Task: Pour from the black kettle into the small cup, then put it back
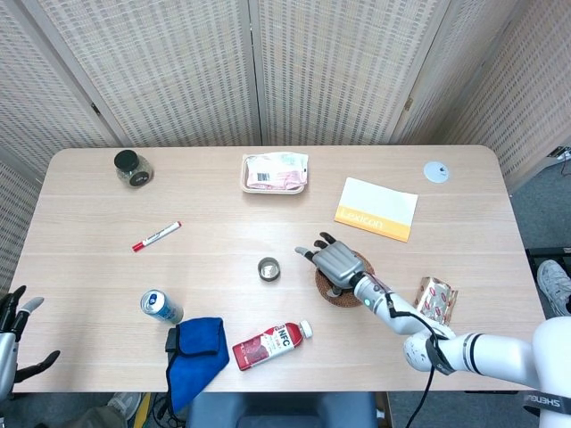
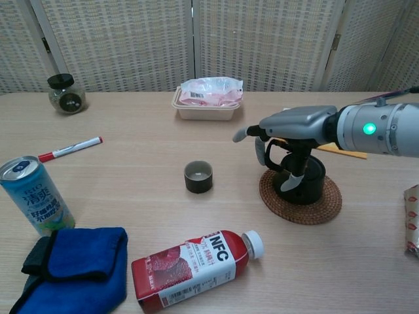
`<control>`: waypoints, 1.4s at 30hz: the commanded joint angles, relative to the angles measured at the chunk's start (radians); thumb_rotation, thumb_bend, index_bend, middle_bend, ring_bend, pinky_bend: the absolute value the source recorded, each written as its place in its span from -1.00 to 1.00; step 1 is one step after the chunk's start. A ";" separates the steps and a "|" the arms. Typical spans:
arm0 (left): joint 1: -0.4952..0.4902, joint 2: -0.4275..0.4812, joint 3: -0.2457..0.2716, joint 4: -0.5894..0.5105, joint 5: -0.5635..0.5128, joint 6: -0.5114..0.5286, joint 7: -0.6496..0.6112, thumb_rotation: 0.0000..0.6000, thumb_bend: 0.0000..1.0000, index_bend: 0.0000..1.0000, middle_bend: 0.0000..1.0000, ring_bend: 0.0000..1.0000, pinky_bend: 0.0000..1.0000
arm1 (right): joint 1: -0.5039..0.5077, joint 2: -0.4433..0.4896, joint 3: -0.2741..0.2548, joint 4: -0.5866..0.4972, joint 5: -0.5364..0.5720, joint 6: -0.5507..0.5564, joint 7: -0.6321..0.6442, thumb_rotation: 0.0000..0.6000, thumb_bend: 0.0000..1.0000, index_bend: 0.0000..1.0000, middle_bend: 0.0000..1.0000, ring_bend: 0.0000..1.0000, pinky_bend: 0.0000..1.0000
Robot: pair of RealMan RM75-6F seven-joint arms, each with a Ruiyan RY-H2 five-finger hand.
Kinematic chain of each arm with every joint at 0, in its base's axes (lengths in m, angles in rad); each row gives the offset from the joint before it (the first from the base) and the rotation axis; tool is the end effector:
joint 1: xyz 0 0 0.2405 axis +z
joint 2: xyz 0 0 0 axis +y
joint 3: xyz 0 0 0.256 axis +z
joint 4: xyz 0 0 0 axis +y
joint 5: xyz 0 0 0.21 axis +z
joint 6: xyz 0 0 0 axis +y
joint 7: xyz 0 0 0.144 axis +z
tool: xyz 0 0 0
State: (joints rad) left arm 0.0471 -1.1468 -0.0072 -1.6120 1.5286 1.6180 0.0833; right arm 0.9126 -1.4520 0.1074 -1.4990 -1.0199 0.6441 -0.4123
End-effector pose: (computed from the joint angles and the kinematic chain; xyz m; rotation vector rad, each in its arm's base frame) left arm -0.3209 0.1302 0.1605 -1.3027 -0.8629 -0.8287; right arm -0.1345 -0.3499 -0.0302 2.2207 -0.8838 0.6365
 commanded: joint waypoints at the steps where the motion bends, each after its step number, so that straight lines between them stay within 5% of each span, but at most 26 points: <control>1: 0.000 -0.001 -0.001 0.000 -0.001 -0.001 0.000 1.00 -0.89 -0.65 -0.95 -0.92 -1.00 | 0.002 0.009 -0.006 -0.006 0.002 0.011 -0.001 1.00 -1.00 -0.81 -0.18 -0.74 -0.93; 13: -0.001 -0.002 -0.005 0.007 -0.001 -0.003 -0.005 1.00 -0.89 -0.65 -0.95 -0.92 -1.00 | -0.029 0.108 -0.039 -0.121 -0.022 0.104 -0.014 1.00 -1.00 -0.81 -0.14 -0.75 -0.93; 26: -0.003 -0.003 -0.005 0.007 0.008 -0.004 -0.011 1.00 -0.89 -0.65 -0.95 -0.92 -1.00 | -0.155 0.243 -0.143 -0.300 -0.109 0.260 -0.062 1.00 -1.00 -0.81 -0.14 -0.73 -0.93; 42: -0.001 -0.001 -0.002 -0.004 0.010 -0.006 -0.002 1.00 -0.89 -0.65 -0.95 -0.92 -1.00 | -0.192 0.250 -0.127 -0.256 -0.013 0.303 -0.121 1.00 -1.00 -0.81 -0.33 -0.72 -0.93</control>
State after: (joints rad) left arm 0.0461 -1.1482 -0.0096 -1.6158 1.5388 1.6122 0.0814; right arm 0.7233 -1.2033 -0.0214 -1.7599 -1.0382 0.9481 -0.5305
